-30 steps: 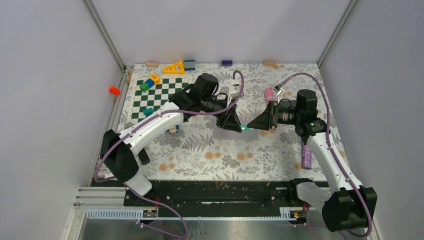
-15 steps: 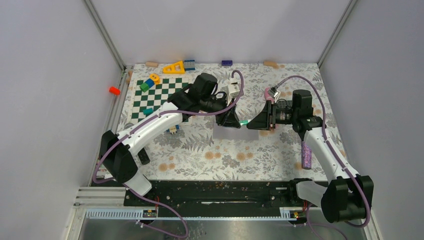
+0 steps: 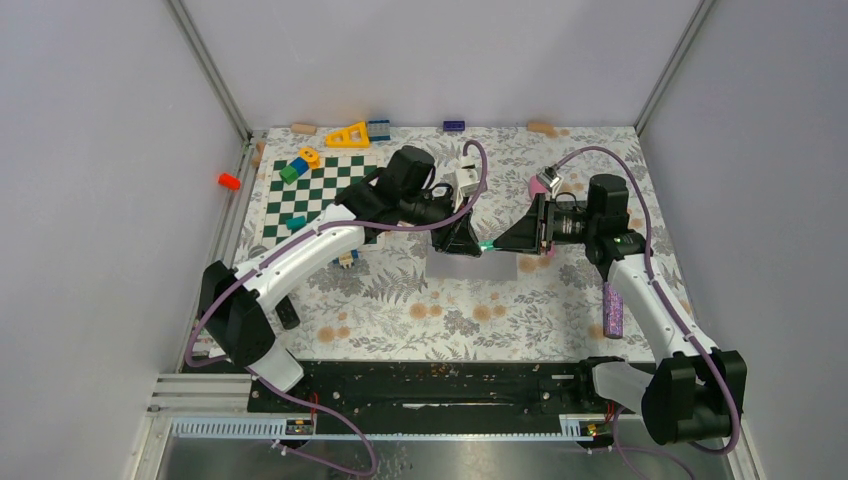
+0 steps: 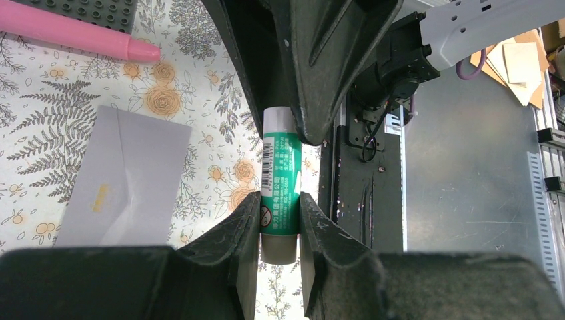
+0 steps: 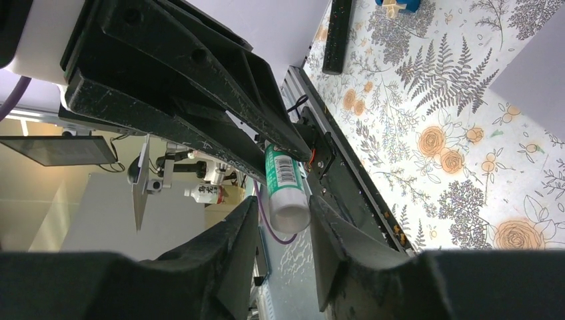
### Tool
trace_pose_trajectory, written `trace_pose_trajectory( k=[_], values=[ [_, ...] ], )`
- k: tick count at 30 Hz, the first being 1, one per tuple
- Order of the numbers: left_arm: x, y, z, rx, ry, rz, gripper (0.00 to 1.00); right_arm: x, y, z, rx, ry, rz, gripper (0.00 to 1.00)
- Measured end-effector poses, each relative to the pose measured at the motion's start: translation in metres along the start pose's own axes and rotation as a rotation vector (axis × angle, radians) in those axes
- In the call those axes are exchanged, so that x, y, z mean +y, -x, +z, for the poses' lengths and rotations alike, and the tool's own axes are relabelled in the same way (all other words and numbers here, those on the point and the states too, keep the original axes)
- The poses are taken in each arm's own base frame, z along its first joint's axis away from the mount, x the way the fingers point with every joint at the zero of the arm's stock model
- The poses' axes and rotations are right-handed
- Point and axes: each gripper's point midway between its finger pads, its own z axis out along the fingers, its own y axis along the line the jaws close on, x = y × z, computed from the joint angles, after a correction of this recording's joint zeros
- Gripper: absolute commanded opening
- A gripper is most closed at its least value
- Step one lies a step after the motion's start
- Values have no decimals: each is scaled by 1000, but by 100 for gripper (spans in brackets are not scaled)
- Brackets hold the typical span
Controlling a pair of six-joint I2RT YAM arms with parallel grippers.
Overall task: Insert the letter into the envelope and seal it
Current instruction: Screw the solid glue.
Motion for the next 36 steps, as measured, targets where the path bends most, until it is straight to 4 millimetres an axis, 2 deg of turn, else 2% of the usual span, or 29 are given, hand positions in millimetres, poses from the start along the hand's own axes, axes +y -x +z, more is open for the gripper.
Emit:
trace_pose_trajectory(
  k=[18,29,33,36],
  values=[
    [0,0,0,-1,0,16,0,0,3,-5,-9,5,9,40],
    [0,0,0,0,-2,17,0,-3,3,-5,-13,1,7,21],
    [-3,0,0,0,-21,15,0,-2,1,-6,-12,10,-59,21],
    [-12,1,1,-7,-75,-4,0,7,-5,-9,-9,43,-205,29]
  ],
)
